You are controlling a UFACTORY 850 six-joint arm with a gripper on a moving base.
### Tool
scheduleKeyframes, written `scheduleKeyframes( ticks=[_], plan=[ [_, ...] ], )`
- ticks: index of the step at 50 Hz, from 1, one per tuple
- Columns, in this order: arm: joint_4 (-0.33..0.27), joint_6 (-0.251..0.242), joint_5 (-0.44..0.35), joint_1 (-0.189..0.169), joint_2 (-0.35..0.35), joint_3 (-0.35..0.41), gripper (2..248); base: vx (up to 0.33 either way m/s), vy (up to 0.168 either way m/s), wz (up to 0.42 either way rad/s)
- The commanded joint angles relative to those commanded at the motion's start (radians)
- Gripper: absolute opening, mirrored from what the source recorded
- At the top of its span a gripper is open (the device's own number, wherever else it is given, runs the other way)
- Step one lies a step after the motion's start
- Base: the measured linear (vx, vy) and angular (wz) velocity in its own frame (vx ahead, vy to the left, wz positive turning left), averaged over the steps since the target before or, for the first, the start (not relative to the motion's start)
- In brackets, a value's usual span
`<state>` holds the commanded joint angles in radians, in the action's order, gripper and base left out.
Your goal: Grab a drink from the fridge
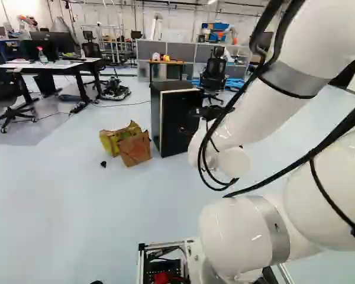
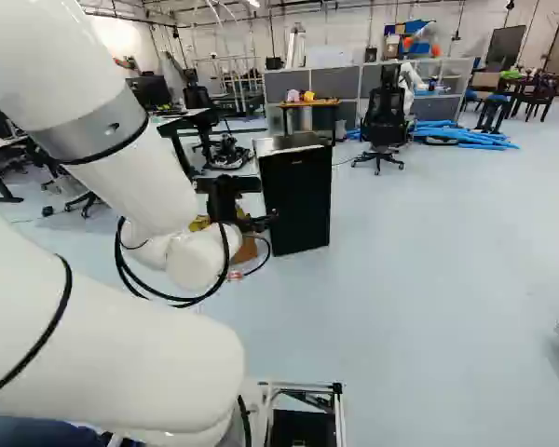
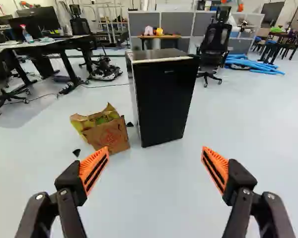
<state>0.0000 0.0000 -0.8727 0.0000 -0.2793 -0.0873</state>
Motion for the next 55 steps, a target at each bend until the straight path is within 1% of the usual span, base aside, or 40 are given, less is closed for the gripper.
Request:
scheduleKeyframes(
  ticks=[10,17,26,41,55],
  plan=[
    [0.0,0.0,0.0,0.0,0.0,0.0,247,0.003,0.0,-0.013],
    [0.0,0.0,0.0,0.0,0.0,0.0,247,0.031,0.016,-0.235],
    [0.0,0.0,0.0,0.0,0.0,0.0,247,0.07,-0.003,-0.071],
    [0.0,0.0,0.0,0.0,0.0,0.0,247,0.061,-0.001,-0.017],
    [0.0,0.0,0.0,0.0,0.0,0.0,247,0.118,-0.023,-0.006]
  ],
)
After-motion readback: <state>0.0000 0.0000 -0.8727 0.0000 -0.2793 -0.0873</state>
